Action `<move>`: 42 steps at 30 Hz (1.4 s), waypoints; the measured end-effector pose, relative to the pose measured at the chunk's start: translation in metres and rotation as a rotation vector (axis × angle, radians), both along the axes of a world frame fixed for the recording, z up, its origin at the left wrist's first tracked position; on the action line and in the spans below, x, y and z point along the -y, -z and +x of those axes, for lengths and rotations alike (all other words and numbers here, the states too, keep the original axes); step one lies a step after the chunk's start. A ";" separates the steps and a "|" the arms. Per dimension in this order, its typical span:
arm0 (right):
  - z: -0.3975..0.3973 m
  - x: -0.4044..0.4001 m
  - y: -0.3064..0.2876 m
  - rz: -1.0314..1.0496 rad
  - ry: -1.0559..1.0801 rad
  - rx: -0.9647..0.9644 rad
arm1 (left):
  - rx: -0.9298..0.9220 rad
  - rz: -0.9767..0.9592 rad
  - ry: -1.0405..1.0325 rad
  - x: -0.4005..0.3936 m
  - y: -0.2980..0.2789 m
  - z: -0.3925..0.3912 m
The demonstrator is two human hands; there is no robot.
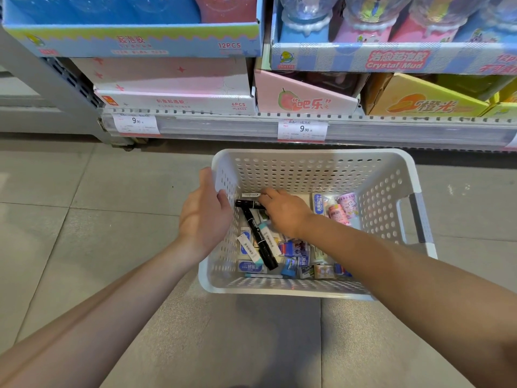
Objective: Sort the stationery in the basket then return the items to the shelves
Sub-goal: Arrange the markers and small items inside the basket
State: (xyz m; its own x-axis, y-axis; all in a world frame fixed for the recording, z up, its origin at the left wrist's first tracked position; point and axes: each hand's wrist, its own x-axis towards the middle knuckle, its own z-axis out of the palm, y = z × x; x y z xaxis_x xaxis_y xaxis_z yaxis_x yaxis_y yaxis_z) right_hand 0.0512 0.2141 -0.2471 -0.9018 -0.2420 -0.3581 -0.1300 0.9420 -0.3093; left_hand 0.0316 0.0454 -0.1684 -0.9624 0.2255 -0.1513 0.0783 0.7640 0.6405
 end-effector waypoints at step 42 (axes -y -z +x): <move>-0.004 -0.006 0.019 0.224 0.033 -0.269 | -0.032 -0.020 0.009 0.001 0.000 -0.001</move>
State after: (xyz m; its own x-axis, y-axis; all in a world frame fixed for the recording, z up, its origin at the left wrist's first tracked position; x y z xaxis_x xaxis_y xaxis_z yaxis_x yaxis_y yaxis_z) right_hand 0.0471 0.2204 -0.2664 -0.9771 -0.1535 -0.1473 -0.1471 0.9877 -0.0533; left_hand 0.0307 0.0445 -0.1684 -0.9649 0.2310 -0.1249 0.1052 0.7759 0.6220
